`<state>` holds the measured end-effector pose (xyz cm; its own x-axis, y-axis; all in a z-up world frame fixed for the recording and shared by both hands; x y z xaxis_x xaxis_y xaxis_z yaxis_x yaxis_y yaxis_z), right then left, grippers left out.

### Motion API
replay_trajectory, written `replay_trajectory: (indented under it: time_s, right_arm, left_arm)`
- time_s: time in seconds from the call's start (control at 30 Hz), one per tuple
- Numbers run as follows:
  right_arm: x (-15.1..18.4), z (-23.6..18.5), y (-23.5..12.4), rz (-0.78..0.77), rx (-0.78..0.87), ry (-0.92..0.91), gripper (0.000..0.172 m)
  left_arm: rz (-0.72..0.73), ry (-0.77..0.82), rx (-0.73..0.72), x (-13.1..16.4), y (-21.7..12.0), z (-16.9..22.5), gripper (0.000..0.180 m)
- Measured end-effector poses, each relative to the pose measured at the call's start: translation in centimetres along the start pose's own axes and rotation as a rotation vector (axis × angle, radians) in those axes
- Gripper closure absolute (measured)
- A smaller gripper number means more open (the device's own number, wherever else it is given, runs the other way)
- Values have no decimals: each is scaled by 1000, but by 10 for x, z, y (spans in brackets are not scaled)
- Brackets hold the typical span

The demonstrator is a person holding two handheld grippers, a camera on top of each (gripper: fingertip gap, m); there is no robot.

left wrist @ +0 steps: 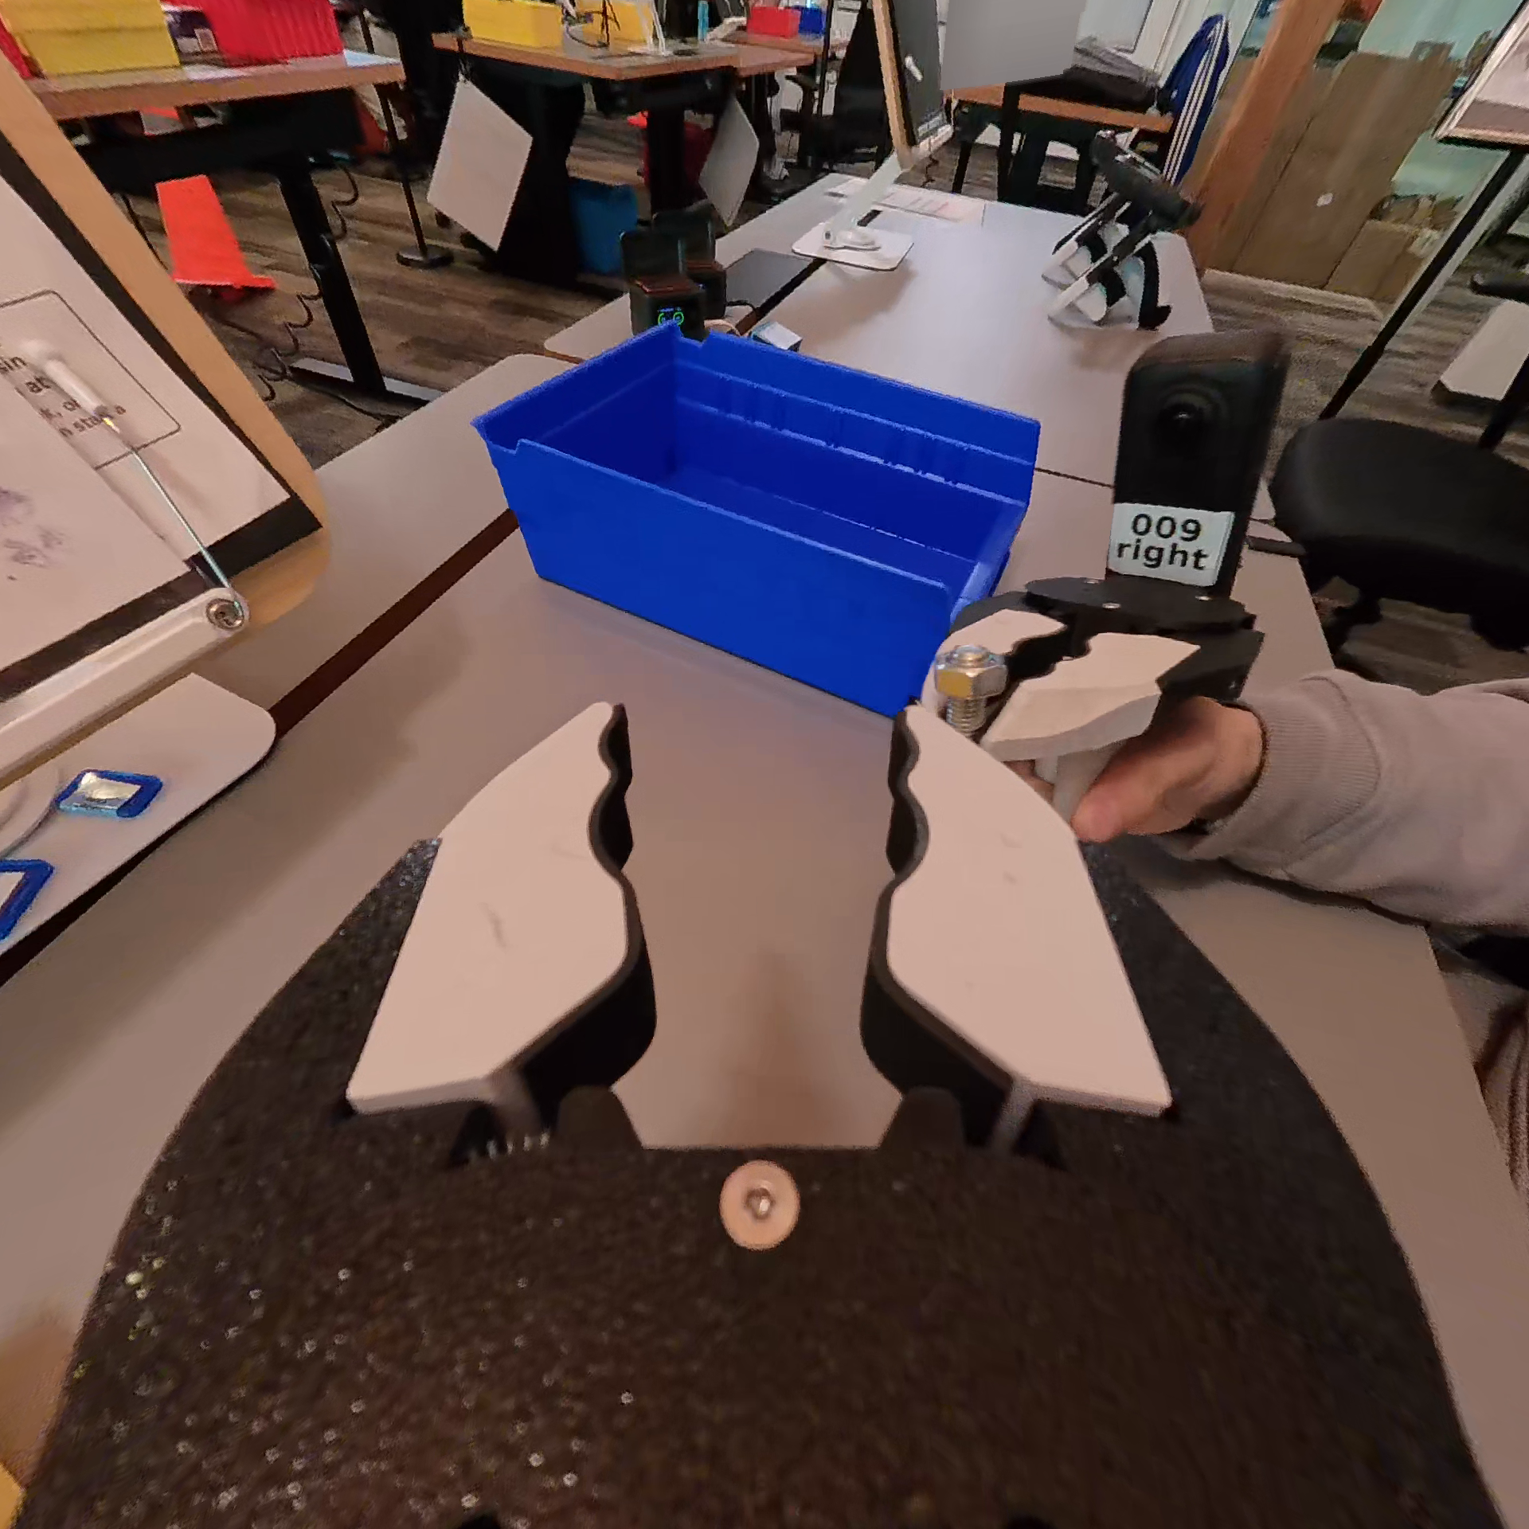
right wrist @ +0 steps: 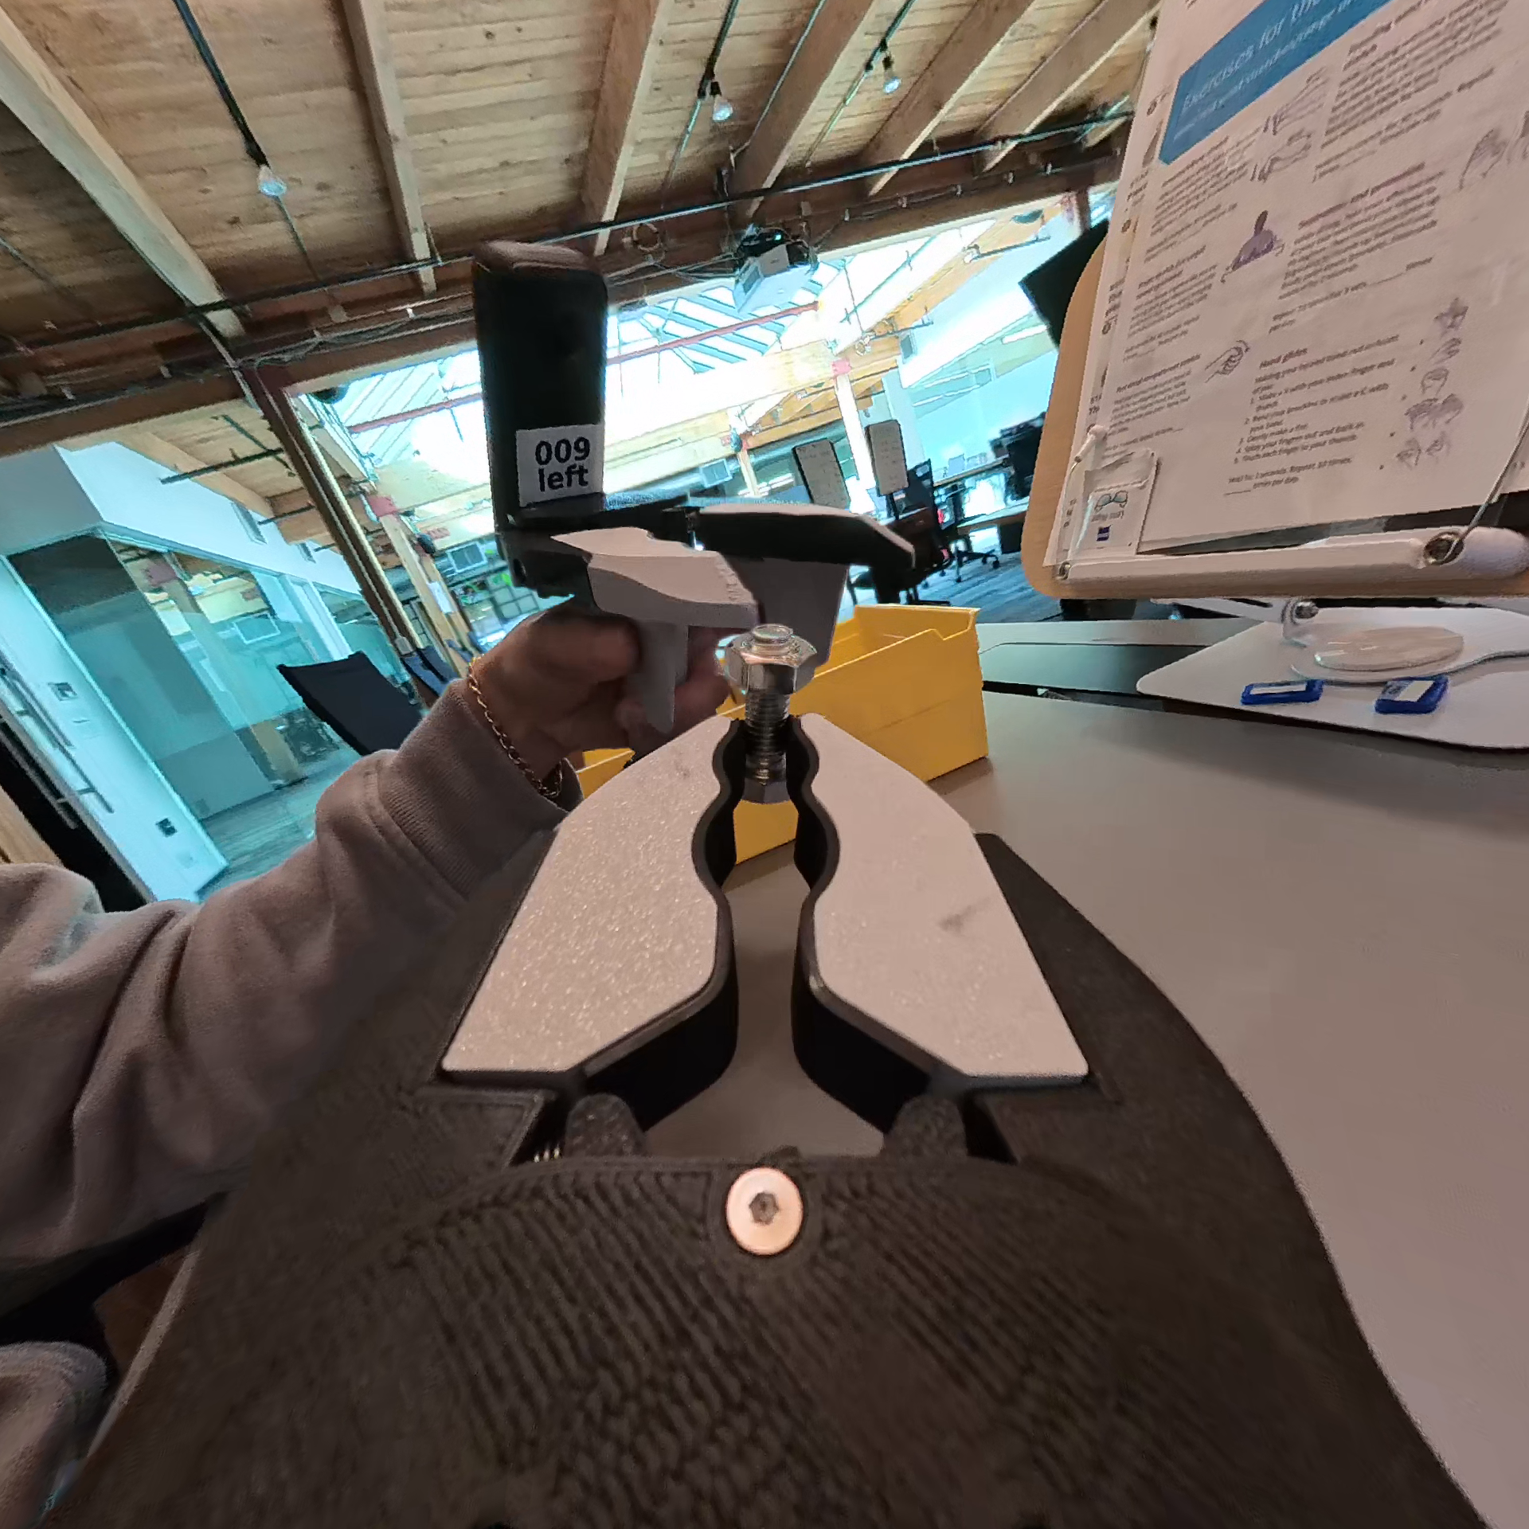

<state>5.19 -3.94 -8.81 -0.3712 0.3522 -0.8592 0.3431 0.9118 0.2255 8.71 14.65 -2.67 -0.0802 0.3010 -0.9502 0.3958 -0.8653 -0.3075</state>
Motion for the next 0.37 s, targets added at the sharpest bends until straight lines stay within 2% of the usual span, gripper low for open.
replay_trajectory:
  time_s: [0.13,0.23,0.3,0.37]
  right_arm:
    - [-4,-3,0,-14,-28,25,163]
    - [-18,-14,-6,-43,-6,-34,163]
    - [-37,-17,-15,-121,101,-121,163]
    - [-62,-12,-32,-265,245,-221,163]
  left_arm:
    - [-15,25,-17,-3,-2,2,120]
    - [-13,33,-42,-6,-9,1,120]
    - [-13,37,-77,-8,-15,-1,121]
    - [-9,45,-95,-9,-20,-3,121]
Point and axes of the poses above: each gripper's, where its closed fingertips meet, y out along the fingers, x out of its underside, z = x × y across the jaws, the point moved 9 cm from there along -y, back along the fingers, and after that the axes turned 8 degrees about y, right-handed, at the moved point
